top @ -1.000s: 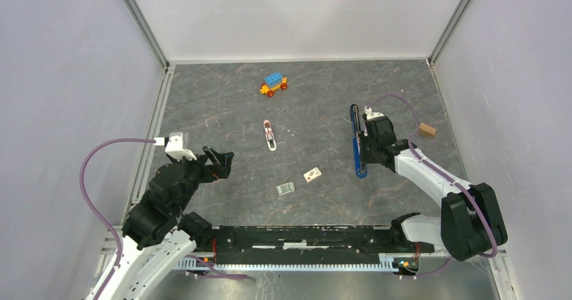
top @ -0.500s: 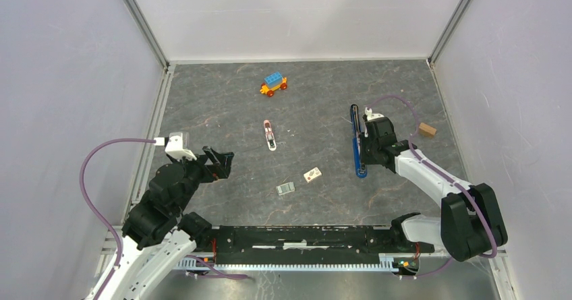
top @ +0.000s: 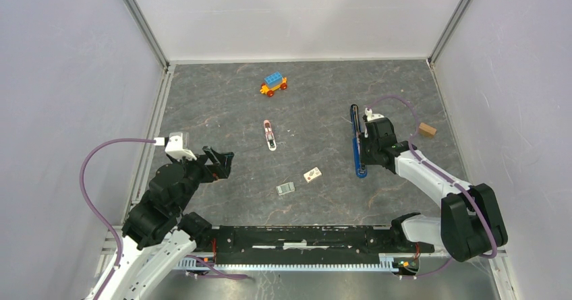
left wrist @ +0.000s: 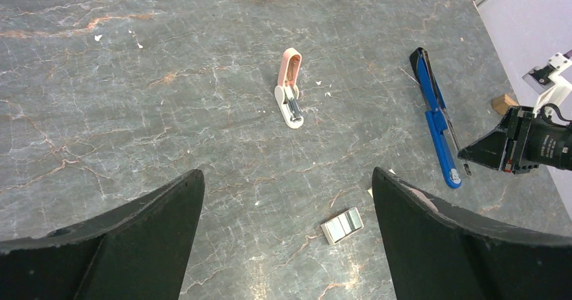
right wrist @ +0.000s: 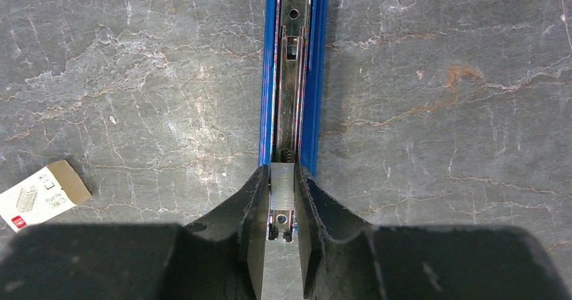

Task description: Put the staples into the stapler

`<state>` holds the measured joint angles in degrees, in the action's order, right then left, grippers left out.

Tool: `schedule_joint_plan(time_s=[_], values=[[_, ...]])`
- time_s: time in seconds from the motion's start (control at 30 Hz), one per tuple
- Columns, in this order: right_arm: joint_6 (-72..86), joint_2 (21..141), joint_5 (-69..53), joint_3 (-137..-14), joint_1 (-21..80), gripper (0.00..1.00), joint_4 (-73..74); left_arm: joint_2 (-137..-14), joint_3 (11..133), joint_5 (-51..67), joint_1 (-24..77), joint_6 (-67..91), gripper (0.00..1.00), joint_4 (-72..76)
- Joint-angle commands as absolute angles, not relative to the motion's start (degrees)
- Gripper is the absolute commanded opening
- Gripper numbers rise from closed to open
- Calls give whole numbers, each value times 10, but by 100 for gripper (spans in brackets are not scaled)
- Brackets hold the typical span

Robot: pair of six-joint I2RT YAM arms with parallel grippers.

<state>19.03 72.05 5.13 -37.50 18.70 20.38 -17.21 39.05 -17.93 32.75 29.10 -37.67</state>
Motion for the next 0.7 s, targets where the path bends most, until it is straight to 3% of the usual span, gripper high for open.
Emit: schedule_joint_plan(time_s=[0.0, 0.67], values=[[189, 714, 49, -359, 186, 27, 197, -173, 392, -183, 328, 267, 100, -371], [187, 716, 58, -389, 186, 34, 210, -170, 392, -184, 328, 268, 100, -371]])
